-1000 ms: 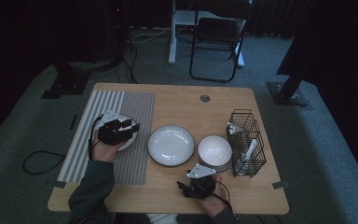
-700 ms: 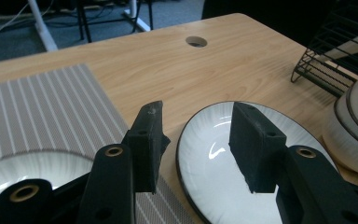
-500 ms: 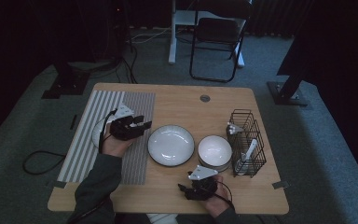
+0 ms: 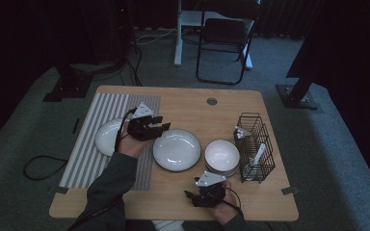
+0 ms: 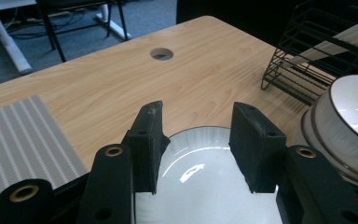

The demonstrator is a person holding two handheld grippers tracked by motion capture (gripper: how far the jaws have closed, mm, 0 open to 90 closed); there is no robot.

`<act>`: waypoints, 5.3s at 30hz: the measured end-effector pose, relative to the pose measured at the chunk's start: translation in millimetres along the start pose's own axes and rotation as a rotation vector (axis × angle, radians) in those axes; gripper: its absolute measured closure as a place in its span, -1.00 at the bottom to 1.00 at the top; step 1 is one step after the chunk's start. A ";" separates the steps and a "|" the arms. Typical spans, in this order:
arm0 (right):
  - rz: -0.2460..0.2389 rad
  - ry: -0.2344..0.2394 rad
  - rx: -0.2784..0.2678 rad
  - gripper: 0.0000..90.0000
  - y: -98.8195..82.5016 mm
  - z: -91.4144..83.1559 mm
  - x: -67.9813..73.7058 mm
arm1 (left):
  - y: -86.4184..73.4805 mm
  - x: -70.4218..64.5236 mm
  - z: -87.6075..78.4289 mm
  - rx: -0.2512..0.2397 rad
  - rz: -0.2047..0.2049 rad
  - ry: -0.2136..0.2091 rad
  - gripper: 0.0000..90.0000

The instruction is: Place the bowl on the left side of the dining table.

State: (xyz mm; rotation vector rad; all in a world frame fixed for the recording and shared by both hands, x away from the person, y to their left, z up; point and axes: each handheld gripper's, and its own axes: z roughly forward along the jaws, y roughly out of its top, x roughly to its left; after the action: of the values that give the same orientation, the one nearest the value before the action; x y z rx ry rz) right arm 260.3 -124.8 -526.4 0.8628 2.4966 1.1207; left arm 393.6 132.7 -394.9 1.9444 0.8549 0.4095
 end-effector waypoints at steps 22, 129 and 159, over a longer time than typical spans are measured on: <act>0.006 -0.006 0.000 -0.18 0.1 0.1 0.8 | 13.7 -35.6 35.9 0.027 0.048 -0.096 0.24; 0.004 -0.007 -0.002 -0.18 0.1 0.1 0.8 | 31.5 -74.8 69.2 0.066 -0.090 -0.195 0.83; 0.006 -0.007 0.001 -0.18 0.1 0.0 0.9 | 3.9 7.9 19.0 0.021 -0.221 -0.036 0.83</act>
State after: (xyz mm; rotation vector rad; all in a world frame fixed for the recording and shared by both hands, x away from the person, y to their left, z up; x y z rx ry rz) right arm 259.6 -124.1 -526.3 0.8729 2.4904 1.1168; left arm 411.9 125.1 -401.6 1.8461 1.0408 0.2351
